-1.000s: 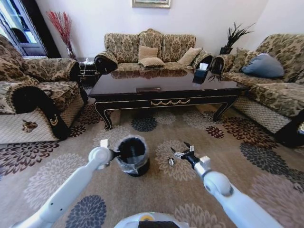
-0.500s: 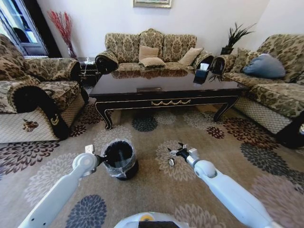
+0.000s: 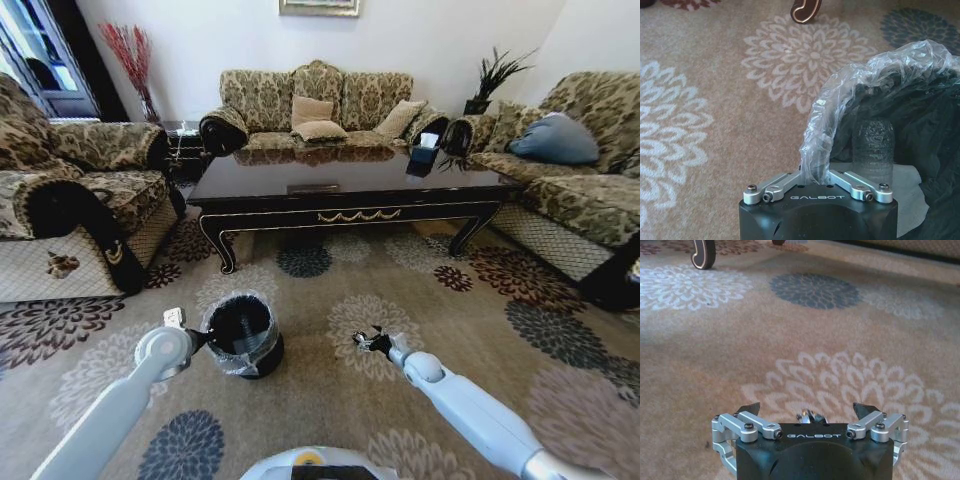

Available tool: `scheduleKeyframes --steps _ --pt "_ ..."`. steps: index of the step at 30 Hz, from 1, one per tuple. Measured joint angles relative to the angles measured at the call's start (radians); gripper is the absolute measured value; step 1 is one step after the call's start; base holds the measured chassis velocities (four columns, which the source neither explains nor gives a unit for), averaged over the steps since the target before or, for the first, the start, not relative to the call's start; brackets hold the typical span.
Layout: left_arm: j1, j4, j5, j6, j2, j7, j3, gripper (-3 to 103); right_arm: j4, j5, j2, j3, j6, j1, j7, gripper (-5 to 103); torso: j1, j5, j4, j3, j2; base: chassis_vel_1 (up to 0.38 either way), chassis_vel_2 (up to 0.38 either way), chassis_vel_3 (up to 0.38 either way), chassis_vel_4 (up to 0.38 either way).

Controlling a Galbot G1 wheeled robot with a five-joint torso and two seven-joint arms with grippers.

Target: Move to the front of the table and pick up the trash from the floor, then place it into the trash bin.

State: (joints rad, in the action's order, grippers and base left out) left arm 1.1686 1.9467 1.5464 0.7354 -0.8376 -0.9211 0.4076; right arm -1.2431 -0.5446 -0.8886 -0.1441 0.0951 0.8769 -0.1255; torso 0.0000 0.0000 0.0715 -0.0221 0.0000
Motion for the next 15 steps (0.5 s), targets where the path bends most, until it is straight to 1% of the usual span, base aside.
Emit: scheduleKeyframes --steps 4,15 --pt "0.011 0.004 0.000 0.000 -0.001 -0.006 0.006 0 0.073 0.002 -0.019 -0.015 -0.032 -0.028 -0.024 100 0.000 0.0000 0.0001 0.000 0.000 0.000 0.000 0.000 0.000" --pt "0.005 0.013 0.005 0.000 -0.002 -0.014 -0.003 0 0.200 0.021 -0.076 -0.014 -0.053 -0.057 -0.031 100 0.000 0.0001 0.0003 0.000 0.000 0.000 0.000 0.000 0.000"
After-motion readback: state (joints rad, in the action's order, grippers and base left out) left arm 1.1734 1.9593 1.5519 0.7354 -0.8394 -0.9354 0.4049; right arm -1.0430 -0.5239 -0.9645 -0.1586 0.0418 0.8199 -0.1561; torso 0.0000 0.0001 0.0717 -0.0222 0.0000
